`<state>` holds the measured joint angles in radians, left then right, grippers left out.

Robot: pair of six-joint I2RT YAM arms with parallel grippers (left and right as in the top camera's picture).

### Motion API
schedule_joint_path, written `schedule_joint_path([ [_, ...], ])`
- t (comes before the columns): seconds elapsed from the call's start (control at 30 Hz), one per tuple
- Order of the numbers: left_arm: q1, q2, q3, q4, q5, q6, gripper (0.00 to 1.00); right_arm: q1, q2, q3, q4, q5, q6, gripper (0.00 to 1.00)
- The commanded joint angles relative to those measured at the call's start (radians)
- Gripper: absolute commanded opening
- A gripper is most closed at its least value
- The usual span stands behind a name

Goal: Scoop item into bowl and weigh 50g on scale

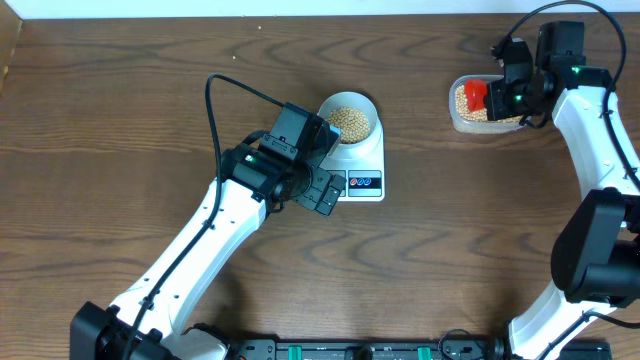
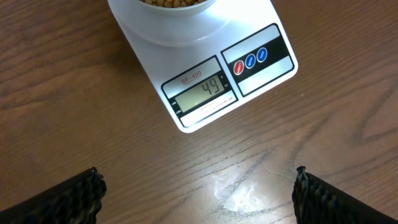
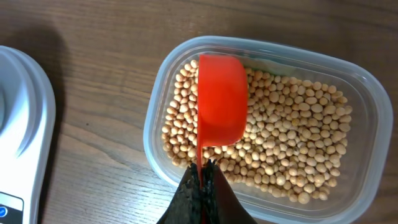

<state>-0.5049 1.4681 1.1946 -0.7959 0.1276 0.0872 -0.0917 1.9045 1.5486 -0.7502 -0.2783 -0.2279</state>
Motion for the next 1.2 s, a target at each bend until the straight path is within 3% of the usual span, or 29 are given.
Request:
schedule_joint_path([
  [0.0,0.005,-0.005,0.003,0.000,-0.009,0.017,0.98,0.008,0.005,0.000,0.002,-0.038,-0.011,0.01],
  [0.6,0.005,-0.005,0.003,0.000,-0.009,0.017,0.98,-0.034,0.005,0.000,-0.004,-0.035,-0.002,0.01],
  [1.17,0.005,-0.005,0.003,0.000,-0.009,0.017,0.98,-0.014,0.005,0.000,0.002,0.133,-0.026,0.02],
])
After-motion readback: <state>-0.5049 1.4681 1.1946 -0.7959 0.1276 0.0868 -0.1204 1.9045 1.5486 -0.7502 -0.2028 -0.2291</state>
